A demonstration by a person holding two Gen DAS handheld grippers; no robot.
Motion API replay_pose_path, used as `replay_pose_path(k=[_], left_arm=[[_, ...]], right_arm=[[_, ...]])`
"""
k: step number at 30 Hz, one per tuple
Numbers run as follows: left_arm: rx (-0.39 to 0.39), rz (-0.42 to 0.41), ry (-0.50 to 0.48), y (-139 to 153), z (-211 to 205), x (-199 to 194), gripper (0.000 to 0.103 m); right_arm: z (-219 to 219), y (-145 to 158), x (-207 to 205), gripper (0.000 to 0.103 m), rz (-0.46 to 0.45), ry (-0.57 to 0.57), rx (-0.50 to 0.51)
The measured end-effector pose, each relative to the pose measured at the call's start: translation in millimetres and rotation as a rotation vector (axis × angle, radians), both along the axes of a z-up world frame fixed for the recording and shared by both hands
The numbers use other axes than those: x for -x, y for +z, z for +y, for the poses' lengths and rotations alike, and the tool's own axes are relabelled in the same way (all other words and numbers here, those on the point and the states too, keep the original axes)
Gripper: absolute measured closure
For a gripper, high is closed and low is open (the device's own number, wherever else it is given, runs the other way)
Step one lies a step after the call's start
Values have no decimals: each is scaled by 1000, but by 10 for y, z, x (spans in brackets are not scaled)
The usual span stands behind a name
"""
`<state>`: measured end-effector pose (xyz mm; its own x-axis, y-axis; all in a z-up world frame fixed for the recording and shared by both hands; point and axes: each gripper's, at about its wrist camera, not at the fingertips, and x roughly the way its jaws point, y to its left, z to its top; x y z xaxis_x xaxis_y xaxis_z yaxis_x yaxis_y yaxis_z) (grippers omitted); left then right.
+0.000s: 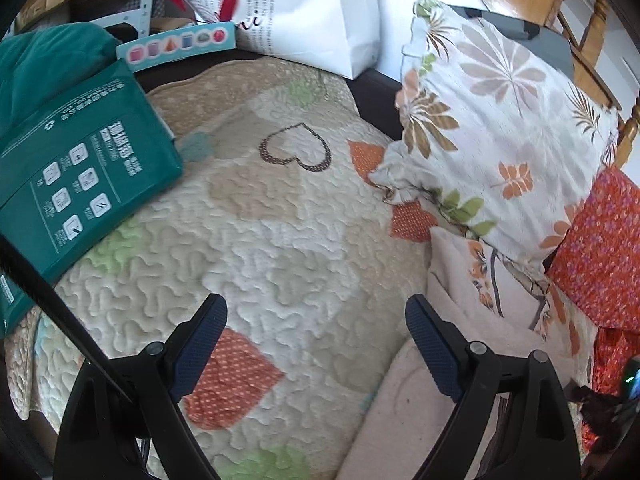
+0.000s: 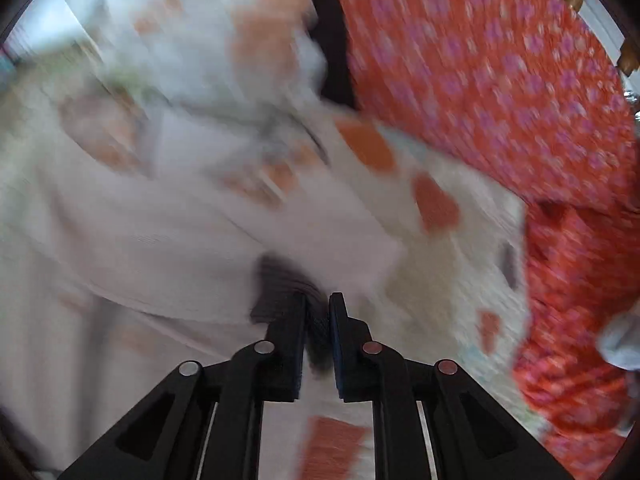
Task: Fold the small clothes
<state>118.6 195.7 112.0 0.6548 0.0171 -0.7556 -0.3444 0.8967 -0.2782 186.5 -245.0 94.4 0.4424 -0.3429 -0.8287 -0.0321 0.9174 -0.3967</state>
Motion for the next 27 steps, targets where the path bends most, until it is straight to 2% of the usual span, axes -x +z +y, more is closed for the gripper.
replay_pose_path(k=[1, 3, 4, 5, 7, 8, 11, 12, 16, 19, 20, 21, 22, 23, 27], left_arm=[[7, 4, 0, -8, -9, -24, 13], [23, 10, 4, -28, -18, -70, 13], [30, 14, 6, -44, -22, -95, 13], [40, 21, 5, -60, -25, -124, 13], [65, 32, 4, -98, -22, -152, 13], [71, 34, 6, -104, -23, -155, 13], [73, 43, 8, -128, -37, -176, 13], [72, 45, 10, -131, -36, -183, 13], [70, 50, 24, -144, -8, -200, 13], [77, 60, 22, -167, 6, -229, 13], [81, 63, 17, -175, 5, -237, 13], [82, 65, 13, -178, 1, -240, 13], [79, 67, 7, -184, -3, -242, 13], [73, 70, 4, -188, -8, -246, 13], [65, 80, 9, -214, 3, -251, 13]], right_arm=[[43, 18, 41, 86, -30, 11, 20], [215, 150, 79, 71, -78, 66, -25], [326, 214, 84, 59, -103, 94, -41], [455, 288, 72, 51, -129, 127, -55], [833, 432, -27, 45, -172, 222, -114], [1052, 457, -97, 42, -173, 276, -174], [1571, 446, -437, 39, -118, 379, -340], [1745, 415, -557, 39, -105, 403, -365], [2306, 182, -1000, 39, -55, 460, -392], [2617, -85, -1294, 39, -29, 485, -335], [2724, -166, -1377, 41, -16, 495, -298], [2742, -251, -1448, 49, 10, 495, -288], [2739, -300, -1528, 92, 47, 495, -303], [2751, -344, -1625, 99, 82, 478, -325], [2773, -271, -1942, 99, 17, 431, -313]])
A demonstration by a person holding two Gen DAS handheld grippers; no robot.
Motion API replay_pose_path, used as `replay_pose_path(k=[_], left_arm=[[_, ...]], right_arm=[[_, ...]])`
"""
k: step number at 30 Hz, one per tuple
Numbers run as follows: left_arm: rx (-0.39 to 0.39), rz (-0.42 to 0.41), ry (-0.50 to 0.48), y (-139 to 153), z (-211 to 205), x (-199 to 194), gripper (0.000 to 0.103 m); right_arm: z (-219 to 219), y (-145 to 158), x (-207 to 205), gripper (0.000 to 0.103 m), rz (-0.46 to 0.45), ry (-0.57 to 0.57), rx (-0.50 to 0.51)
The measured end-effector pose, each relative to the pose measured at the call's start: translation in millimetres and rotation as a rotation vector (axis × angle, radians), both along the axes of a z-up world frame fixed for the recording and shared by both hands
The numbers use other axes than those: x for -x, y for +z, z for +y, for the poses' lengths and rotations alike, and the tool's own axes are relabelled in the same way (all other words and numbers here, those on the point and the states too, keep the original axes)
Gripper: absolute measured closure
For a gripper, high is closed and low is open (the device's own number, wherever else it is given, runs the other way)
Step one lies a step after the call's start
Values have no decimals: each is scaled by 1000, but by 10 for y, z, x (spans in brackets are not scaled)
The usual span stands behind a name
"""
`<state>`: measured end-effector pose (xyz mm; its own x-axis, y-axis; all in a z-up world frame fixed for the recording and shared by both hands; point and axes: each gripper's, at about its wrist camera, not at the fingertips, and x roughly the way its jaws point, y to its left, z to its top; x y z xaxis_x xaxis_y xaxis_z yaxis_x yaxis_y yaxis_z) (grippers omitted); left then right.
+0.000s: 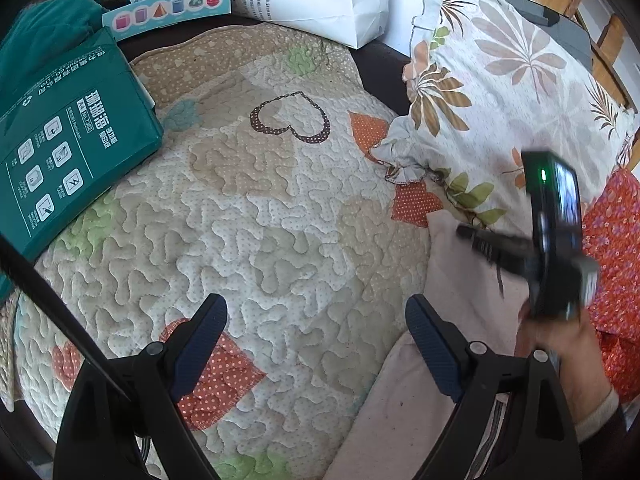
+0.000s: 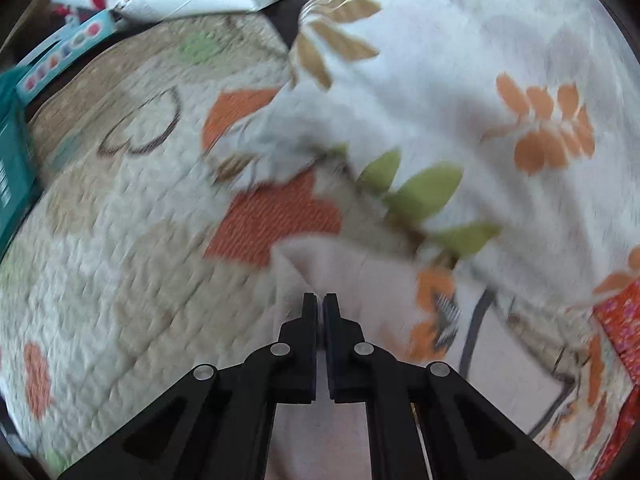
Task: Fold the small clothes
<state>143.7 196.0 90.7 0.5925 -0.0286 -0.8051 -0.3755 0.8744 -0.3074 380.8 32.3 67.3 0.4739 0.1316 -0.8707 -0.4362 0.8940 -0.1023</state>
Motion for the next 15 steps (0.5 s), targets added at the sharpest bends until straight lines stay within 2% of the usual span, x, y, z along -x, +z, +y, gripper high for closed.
replay_pose_path(k=[3, 6, 9, 11, 13, 15], left_arm=[[12, 5, 5, -19, 4, -16, 13], [-9, 9, -12, -20, -37, -26, 13], [-13, 11, -14, -17, -40, -31, 13], [5, 8, -9, -11, -13, -8, 13], [7, 4, -6, 4, 7, 14, 13], [11, 1, 2, 19, 35, 45, 13]], right_arm=[[48, 27, -235, 99, -18, -51, -25], [139, -53, -352, 100, -39, -81, 17], [65, 10, -356, 99, -19, -114, -54], [-17, 173, -221, 89, -34, -109, -90], [-117, 343, 16, 73, -50, -82, -119], [-175, 416, 256, 72, -38, -39, -141]])
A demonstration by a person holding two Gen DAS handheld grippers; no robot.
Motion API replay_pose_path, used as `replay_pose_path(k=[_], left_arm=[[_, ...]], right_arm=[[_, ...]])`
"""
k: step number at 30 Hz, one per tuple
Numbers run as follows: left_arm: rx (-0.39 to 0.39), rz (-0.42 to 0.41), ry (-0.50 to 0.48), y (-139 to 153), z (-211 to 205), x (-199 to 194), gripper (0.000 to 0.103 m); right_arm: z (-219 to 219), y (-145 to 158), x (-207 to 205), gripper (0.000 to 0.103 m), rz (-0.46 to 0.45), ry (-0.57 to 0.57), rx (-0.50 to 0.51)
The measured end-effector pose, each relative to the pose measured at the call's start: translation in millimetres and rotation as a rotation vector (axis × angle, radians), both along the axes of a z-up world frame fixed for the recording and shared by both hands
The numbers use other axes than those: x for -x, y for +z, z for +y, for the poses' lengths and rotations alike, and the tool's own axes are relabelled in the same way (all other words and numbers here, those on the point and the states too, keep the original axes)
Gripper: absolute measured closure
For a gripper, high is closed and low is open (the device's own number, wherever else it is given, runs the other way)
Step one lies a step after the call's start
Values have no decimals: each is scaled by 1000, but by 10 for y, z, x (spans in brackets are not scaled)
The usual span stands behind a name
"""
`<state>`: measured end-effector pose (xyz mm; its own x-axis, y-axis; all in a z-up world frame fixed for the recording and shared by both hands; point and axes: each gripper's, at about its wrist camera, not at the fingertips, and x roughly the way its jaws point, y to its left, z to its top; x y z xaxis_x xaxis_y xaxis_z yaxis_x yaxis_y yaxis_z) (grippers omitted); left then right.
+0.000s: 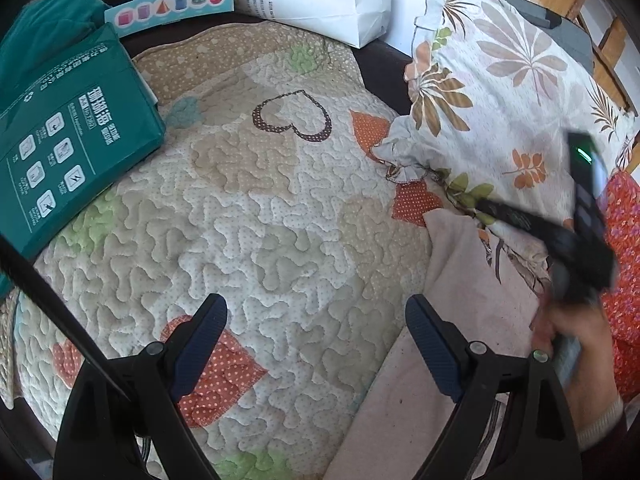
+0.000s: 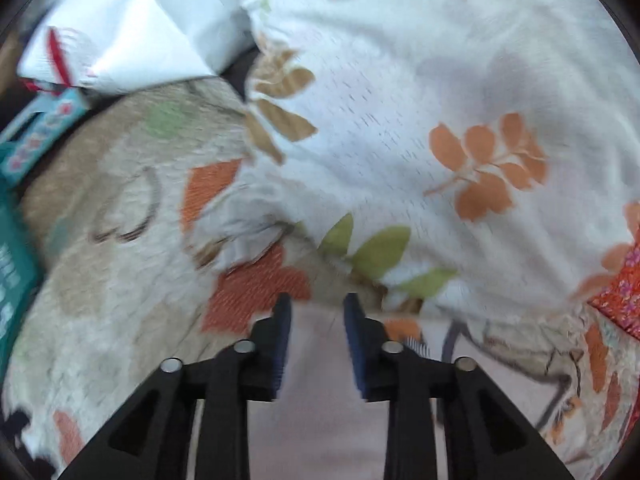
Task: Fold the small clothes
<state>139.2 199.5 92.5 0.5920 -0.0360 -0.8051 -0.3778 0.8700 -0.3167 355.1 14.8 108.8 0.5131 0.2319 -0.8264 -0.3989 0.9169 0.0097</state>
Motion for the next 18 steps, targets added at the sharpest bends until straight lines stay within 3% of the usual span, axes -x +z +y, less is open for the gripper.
replay_pose_path(k=[3, 7, 11, 15, 18], left_arm=[[18, -3, 12, 4, 32, 32, 13], [24, -5, 16, 3, 41, 55, 13], [3, -6, 4, 4, 46, 91, 13], [-1, 5, 9, -16, 121, 104, 13], [21, 0, 31, -12, 220, 138, 13]], right_arm=[[-102, -62, 368, 72, 42, 31, -5], [-138, -390, 466, 77, 134, -30, -20], [14, -857, 521, 80, 401, -20, -269], [308, -758, 696, 80, 444, 152, -338], [297, -448, 731, 80, 346, 213, -369]])
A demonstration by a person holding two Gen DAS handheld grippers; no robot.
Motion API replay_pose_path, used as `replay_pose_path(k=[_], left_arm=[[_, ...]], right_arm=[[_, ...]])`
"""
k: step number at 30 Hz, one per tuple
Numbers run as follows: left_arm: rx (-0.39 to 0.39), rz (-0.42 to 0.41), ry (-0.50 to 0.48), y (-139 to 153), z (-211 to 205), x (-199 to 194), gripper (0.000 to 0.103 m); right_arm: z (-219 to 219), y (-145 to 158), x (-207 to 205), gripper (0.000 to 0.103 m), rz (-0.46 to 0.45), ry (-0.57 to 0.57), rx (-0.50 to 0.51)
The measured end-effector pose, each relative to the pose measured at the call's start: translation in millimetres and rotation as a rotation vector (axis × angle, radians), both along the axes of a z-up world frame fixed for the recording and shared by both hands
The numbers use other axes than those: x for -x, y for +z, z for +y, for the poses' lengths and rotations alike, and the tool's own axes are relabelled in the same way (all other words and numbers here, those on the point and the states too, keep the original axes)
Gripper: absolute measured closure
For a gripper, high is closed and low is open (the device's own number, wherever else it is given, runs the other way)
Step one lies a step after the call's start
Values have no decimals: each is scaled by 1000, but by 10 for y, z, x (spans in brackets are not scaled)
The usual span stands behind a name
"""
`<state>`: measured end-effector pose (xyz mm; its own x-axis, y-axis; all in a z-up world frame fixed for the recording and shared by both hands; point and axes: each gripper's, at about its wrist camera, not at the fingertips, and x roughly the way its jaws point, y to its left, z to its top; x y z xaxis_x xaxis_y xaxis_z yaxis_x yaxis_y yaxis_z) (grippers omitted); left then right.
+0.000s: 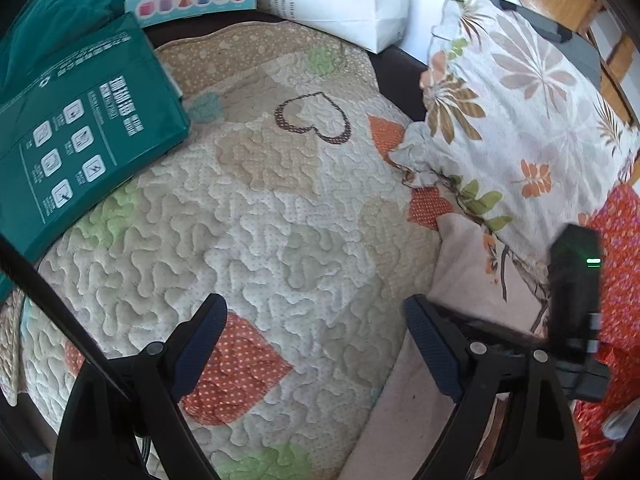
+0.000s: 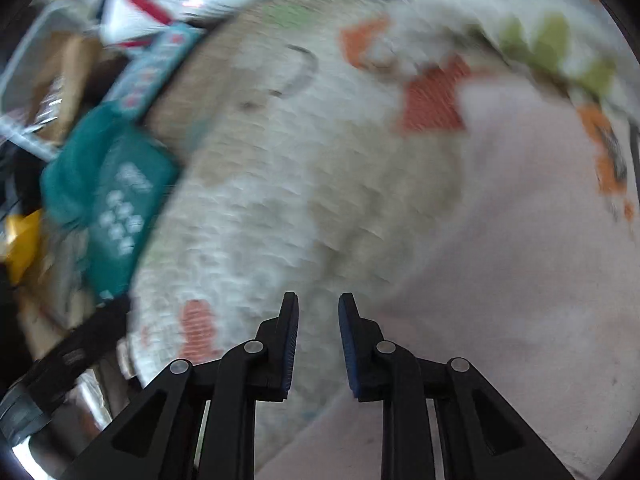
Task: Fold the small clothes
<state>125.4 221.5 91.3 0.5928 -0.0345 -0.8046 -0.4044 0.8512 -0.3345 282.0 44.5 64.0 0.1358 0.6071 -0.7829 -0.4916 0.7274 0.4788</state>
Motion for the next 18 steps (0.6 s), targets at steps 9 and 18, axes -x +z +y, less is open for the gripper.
replay_pose_path(k=[9, 18], left_arm=[[10, 11, -16, -23, -13, -9, 13], [-8, 23, -38, -50, -143, -60, 13]], right_arm=[[-246, -130, -590, 86, -139, -333, 267], [-207, -12, -545, 75, -145, -259, 281]])
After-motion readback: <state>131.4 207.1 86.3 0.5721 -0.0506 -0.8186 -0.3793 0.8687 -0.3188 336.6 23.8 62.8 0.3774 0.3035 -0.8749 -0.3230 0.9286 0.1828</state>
